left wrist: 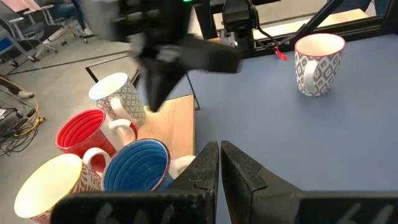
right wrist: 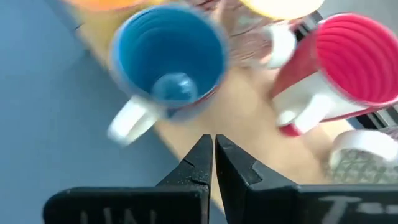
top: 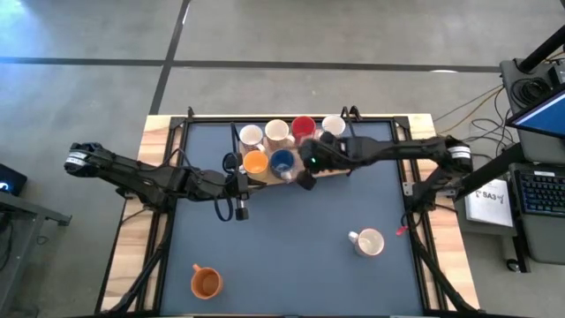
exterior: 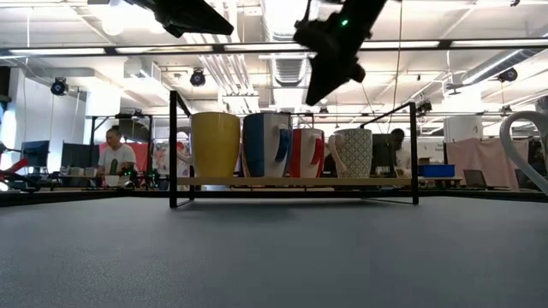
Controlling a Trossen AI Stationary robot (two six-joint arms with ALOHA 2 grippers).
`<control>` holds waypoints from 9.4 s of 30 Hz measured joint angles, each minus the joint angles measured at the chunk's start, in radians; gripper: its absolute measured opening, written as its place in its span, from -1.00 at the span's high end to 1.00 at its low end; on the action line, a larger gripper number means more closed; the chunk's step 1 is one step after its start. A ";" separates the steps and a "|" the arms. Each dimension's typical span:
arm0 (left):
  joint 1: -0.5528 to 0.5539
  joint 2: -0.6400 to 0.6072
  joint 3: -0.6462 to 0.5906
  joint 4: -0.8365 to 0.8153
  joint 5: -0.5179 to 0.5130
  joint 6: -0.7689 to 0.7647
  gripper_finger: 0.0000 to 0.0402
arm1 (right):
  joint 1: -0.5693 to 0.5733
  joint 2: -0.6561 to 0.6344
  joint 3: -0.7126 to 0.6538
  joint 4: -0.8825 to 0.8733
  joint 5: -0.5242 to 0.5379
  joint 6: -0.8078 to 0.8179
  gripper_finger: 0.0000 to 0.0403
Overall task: Place coffee mugs
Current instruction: Put the blue mug on the shelf, then put the orange mug on the shelf
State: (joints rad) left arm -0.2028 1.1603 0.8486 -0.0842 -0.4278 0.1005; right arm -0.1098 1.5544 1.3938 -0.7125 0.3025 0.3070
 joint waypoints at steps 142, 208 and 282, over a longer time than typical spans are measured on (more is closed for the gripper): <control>-0.658 0.631 0.526 -1.041 0.429 -1.108 0.96 | 0.407 -0.688 -0.919 0.927 -0.359 -0.411 0.96; 0.215 0.475 0.528 -0.101 -0.128 -0.412 0.96 | 0.405 -0.905 -0.921 0.686 -0.298 -0.506 0.96; 0.323 1.178 1.486 -1.033 -0.088 -0.345 0.79 | 0.405 -0.970 -0.916 0.598 -0.231 -0.419 0.96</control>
State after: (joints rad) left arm 0.1207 2.3385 2.3346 -1.1174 -0.5160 -0.2447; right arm 0.2947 0.5846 0.4782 -0.1146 0.0715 -0.1120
